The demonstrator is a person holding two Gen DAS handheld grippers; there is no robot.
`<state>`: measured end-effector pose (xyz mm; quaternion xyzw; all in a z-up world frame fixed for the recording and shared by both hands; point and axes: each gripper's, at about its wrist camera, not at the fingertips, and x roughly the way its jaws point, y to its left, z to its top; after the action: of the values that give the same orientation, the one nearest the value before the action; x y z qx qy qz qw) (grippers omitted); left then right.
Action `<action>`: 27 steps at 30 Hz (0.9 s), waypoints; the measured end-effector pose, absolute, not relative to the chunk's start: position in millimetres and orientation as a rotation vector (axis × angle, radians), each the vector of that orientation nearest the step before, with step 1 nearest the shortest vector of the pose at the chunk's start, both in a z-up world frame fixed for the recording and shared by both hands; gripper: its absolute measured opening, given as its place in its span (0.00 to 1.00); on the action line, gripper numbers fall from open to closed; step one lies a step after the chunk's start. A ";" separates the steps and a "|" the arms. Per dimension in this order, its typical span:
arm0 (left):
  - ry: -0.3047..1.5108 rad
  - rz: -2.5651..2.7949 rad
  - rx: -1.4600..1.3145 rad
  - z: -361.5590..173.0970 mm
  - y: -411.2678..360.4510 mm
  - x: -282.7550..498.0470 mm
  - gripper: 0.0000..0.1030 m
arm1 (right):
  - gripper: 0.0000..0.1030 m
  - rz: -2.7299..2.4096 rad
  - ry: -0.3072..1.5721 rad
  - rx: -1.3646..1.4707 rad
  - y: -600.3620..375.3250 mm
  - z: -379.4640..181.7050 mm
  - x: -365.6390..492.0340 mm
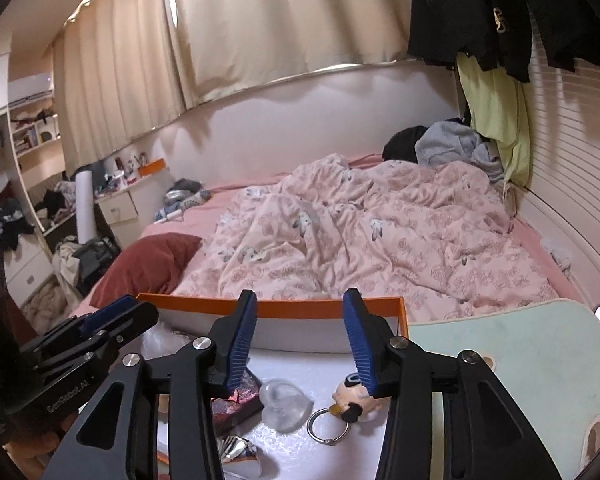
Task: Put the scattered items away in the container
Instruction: 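Open both grippers to drop the bag and heart case into the box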
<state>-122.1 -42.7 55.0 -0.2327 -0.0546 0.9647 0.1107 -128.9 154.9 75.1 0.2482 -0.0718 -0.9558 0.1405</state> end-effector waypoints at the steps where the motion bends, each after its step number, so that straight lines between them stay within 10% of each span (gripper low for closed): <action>1: -0.154 2.838 -0.675 55.8 -42.2 -120.8 0.38 | 0.43 -2.760 -0.215 0.714 155.4 75.5 -128.4; 27: -0.241 2.732 -0.622 86.8 -42.3 -1.5 0.59 | 0.56 -2.693 -0.117 0.747 181.6 95.6 -5.4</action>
<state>-1.5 -42.3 86.8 -0.2181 -0.0844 0.9583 0.1640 -5.4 181.6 95.6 0.2633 -0.0412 -0.9485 0.1716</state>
